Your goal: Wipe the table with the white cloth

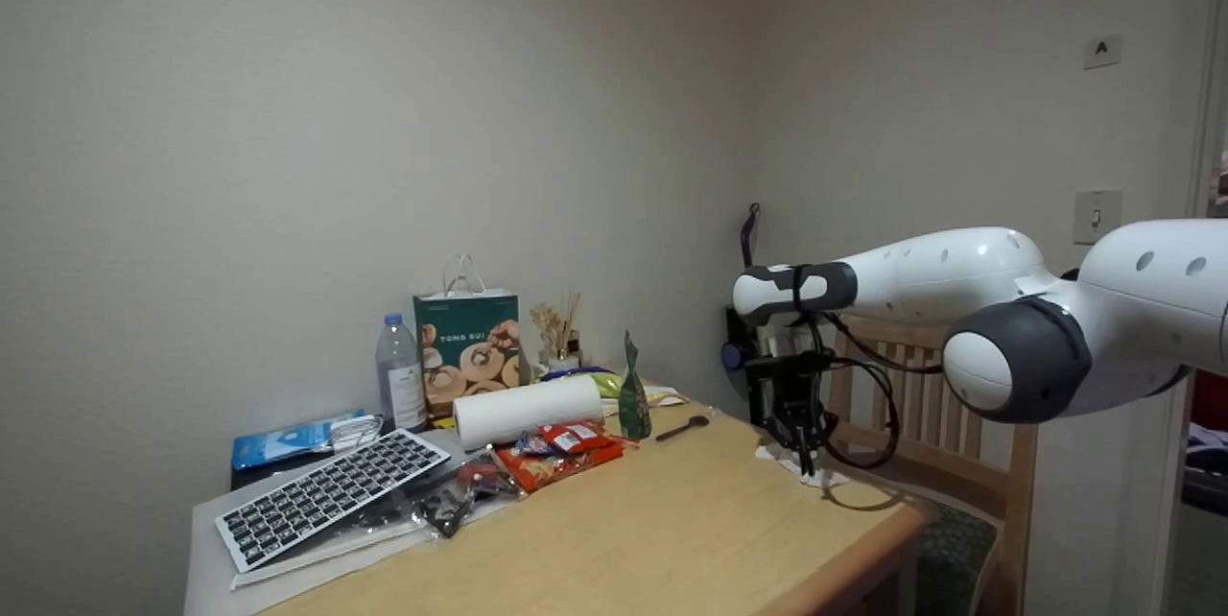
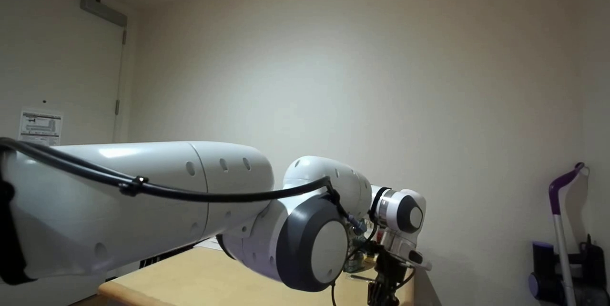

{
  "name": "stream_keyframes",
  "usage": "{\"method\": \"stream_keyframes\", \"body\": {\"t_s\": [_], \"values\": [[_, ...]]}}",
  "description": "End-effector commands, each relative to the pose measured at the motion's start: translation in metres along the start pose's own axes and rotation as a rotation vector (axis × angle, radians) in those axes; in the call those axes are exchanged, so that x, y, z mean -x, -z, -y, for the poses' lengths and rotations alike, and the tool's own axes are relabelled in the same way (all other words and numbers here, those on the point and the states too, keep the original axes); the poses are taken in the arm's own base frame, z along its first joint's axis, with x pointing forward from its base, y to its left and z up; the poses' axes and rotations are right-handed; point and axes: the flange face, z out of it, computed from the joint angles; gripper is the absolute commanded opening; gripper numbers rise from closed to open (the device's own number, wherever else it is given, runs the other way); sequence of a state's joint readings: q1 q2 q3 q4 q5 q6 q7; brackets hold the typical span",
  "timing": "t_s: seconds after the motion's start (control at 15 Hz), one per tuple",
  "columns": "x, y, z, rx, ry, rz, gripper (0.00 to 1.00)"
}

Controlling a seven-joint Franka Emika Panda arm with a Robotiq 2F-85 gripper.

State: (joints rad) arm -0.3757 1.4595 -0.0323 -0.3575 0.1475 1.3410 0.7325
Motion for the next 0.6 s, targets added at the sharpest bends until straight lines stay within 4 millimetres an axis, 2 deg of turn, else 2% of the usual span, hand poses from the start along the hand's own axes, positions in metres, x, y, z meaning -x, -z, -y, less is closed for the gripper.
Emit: {"method": "stream_keyframes", "body": {"t_s": [0.0, 0.2, 0.53], "values": [[-0.007, 0.005, 0.000, -0.036, -0.033, -0.036, 0.05], [0.029, -0.002, 0.033, 0.045, 0.112, -0.056, 0.05], [0.125, -0.033, 0.116, 0.177, 0.302, -0.135, 0.05]]}}
